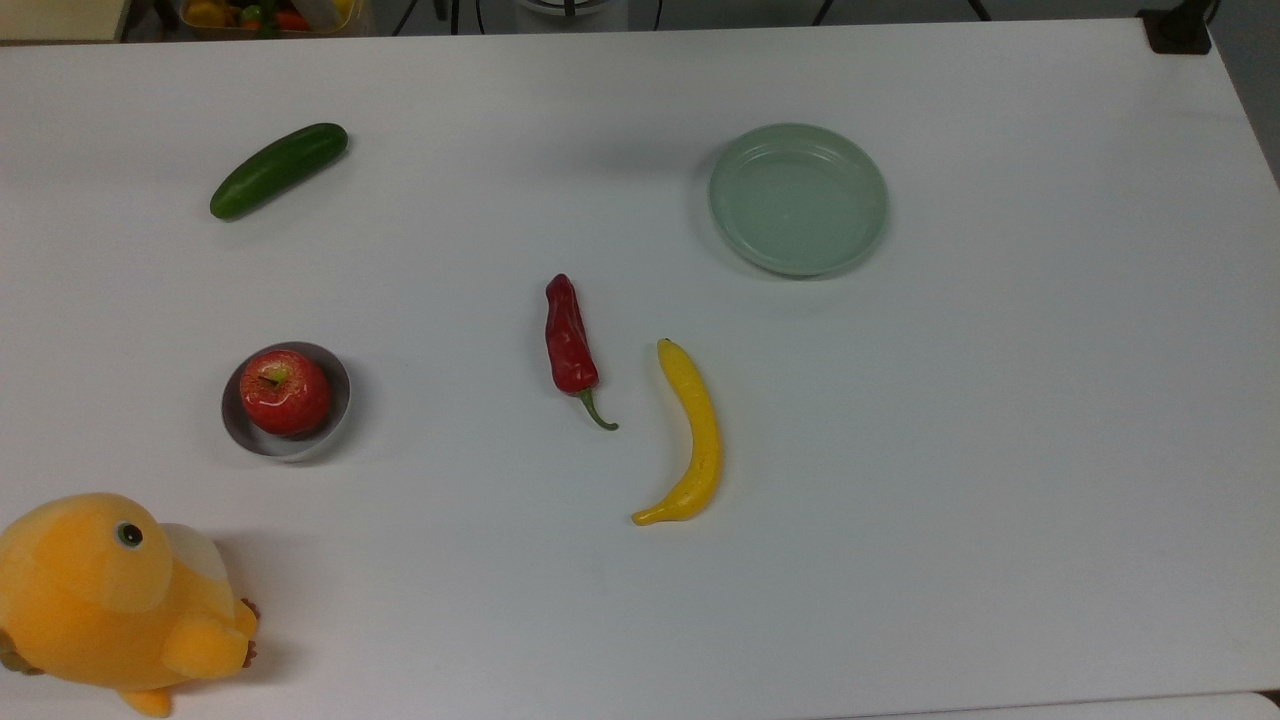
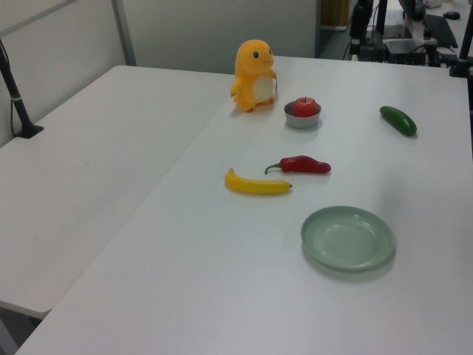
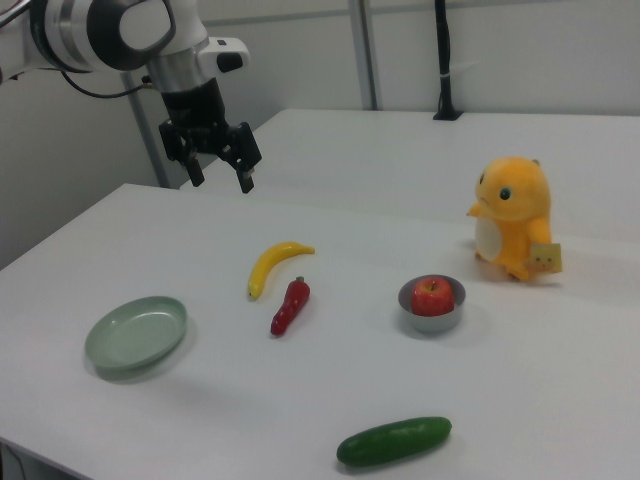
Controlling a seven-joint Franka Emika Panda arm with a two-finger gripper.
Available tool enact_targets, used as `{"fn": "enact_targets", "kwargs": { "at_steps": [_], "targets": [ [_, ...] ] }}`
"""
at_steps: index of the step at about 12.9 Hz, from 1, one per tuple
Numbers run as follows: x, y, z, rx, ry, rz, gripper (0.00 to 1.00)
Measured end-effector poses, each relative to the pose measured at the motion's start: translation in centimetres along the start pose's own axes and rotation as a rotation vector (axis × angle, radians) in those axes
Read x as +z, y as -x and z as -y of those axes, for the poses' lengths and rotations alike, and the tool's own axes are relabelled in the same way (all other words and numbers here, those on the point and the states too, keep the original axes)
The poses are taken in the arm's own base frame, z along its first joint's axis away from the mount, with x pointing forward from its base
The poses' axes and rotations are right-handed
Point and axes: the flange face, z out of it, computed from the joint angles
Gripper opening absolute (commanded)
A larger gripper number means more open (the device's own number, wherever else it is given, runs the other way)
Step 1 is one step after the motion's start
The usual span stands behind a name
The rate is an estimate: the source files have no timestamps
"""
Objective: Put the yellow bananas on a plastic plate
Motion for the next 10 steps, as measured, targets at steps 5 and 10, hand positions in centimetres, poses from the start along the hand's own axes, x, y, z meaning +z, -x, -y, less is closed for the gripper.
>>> {"fn": "enact_targets", "kwargs": {
  "at_steps": [5, 10],
  "targets": [
    [0.0, 0.0, -0.1, 0.001, 0.000, 0.000, 1.00],
    [0.8, -1.2, 0.1, -0.002, 0.003, -0.035, 1.00]
  ]
}}
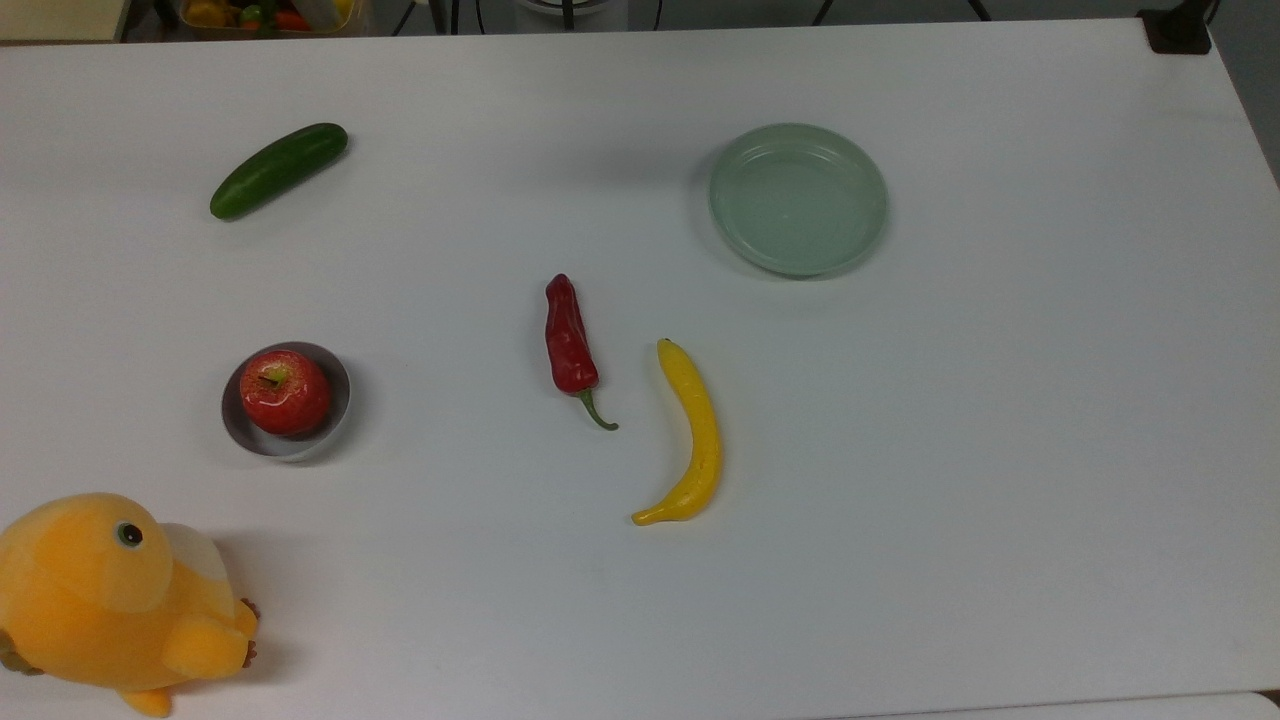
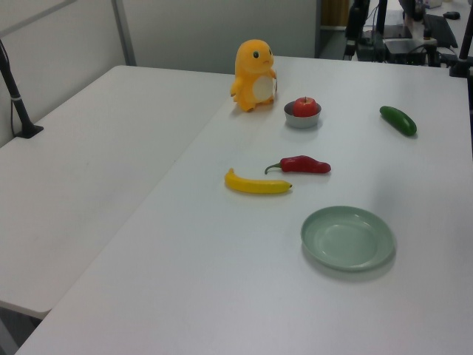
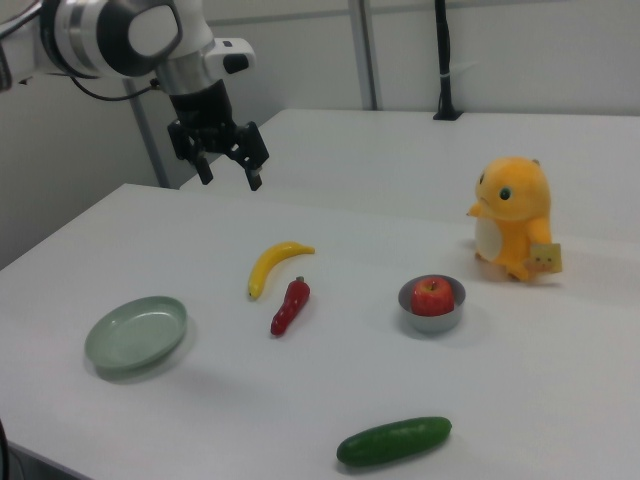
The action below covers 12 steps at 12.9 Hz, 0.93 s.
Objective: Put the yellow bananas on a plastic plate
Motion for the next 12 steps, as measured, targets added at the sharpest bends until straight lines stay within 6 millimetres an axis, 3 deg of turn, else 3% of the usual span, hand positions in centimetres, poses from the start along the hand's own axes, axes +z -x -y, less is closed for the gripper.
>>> {"fn": "enact_targets", "kwargs": {
  "at_steps": [2, 4, 7, 11, 12],
  "targets": [
    [2.5, -2.7, 1.0, -0.001, -0.008, -0.038, 1.00],
    [5.8, -6.2, 3.9, 0.021, -0.013, -0.109, 1.00],
    [12.2, -9.9, 7.0, 0.052, -0.022, -0.189, 1.00],
    [20.1, -12.4, 10.0, 0.048, -0.030, -0.237, 1.00],
    [21.3, -12.6, 10.4, 0.043, -0.030, -0.236, 1.00]
  ]
}}
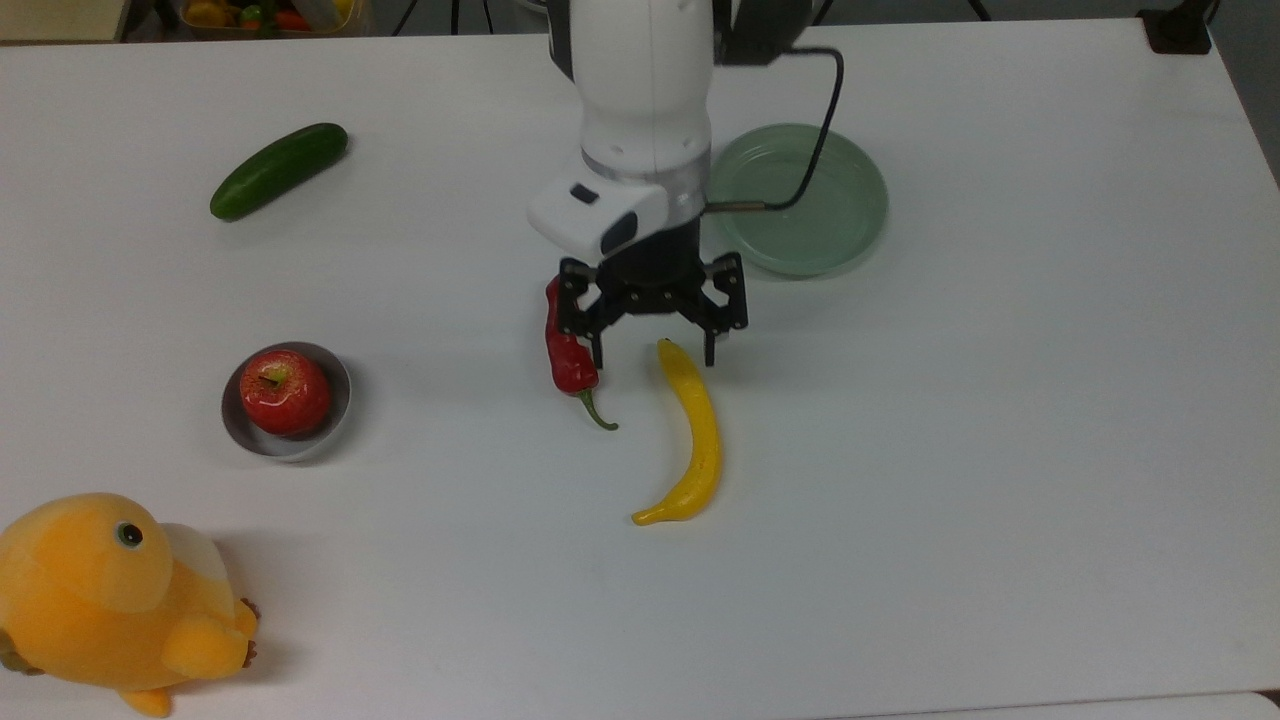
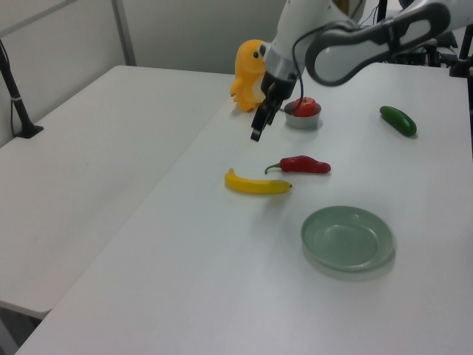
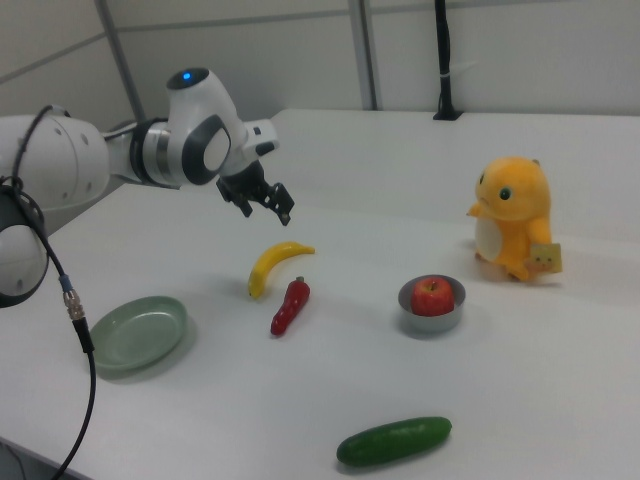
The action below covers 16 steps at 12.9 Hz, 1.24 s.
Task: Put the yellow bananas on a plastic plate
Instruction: 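Move the open gripper down over the yellow banana, then close the gripper on the yellow banana's stem end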
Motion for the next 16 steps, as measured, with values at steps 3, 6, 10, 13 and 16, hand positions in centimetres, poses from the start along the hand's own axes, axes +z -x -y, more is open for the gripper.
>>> {"fn": "enact_targets", "kwargs": {
  "at_steps": [3, 6, 10, 13, 16],
  "targets": [
    [4.4, 0.9, 1.2, -0.017, 0.003, 0.025, 1.00],
    [8.0, 1.9, 2.4, -0.057, 0.024, 0.044, 1.00],
    [10.7, 2.7, 3.0, -0.070, 0.030, 0.049, 1.00],
    [11.8, 3.2, 3.3, -0.097, 0.050, 0.062, 0.65],
    [11.8, 3.3, 3.7, -0.101, 0.045, 0.061, 0.35]
  ]
}}
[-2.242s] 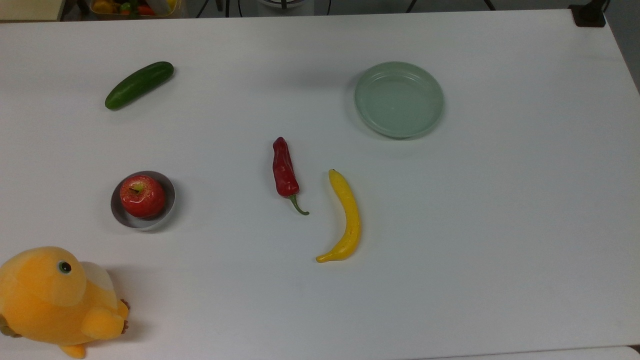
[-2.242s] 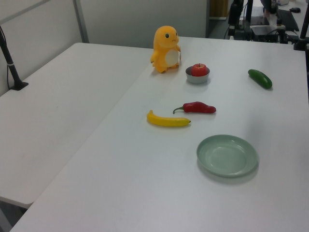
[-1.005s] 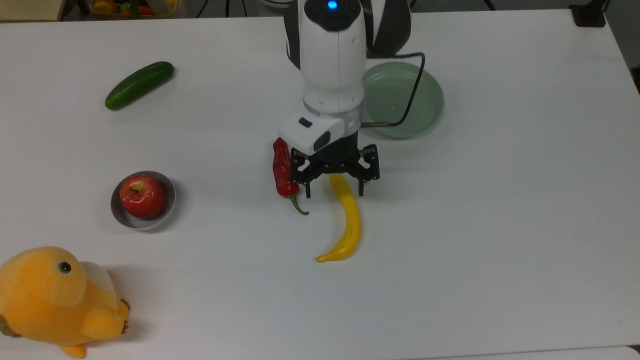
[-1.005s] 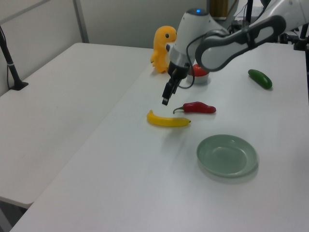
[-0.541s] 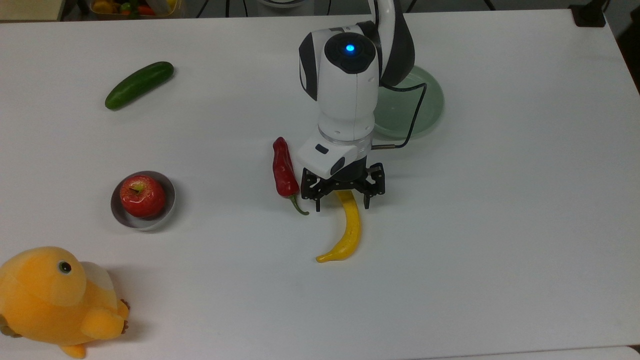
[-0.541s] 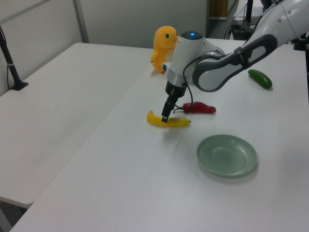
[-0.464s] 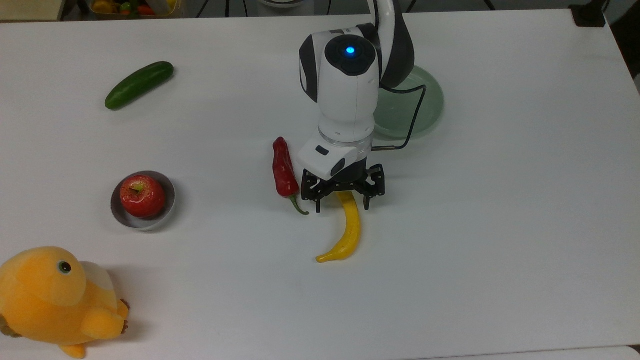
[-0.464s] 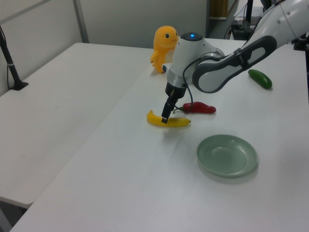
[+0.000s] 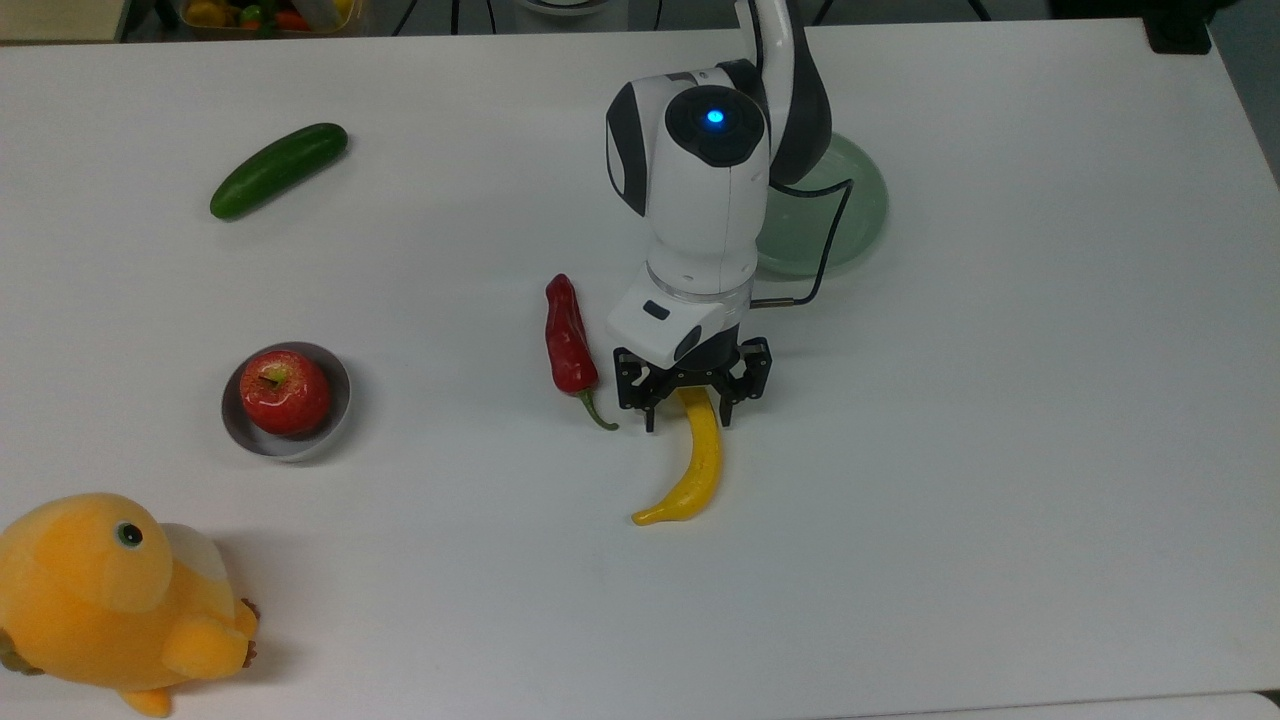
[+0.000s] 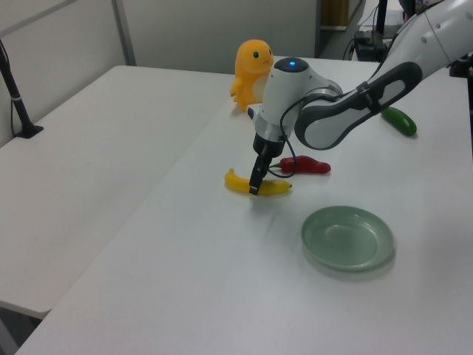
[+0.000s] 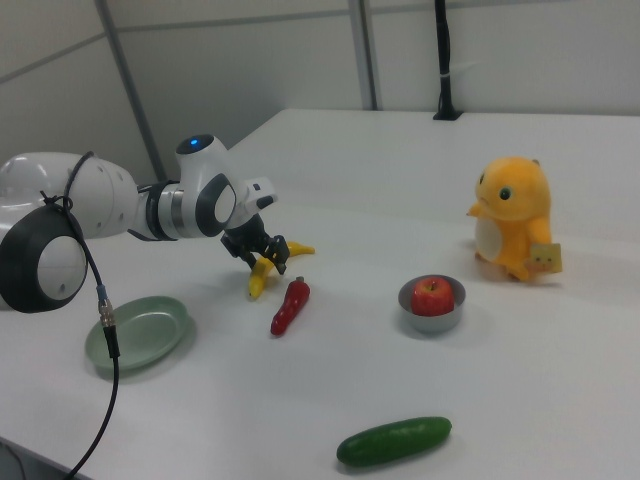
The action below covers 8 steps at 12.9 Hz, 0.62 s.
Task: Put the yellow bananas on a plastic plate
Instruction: 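Close the gripper on the yellow banana's stem end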
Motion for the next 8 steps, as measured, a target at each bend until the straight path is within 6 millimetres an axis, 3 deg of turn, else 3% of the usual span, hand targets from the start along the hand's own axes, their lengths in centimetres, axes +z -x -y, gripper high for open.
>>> {"fn": "enact_targets", "kwargs": {
  "at_steps": [1, 6, 8],
  "targets": [
    [0.0, 0.0, 0.0, 0.000, 0.000, 0.000, 0.23],
    [-0.5, -0.4, 0.0, 0.003, -0.001, -0.011, 0.20],
    [-2.4, -1.2, 0.1, 0.009, -0.006, -0.042, 0.20]
  ]
}}
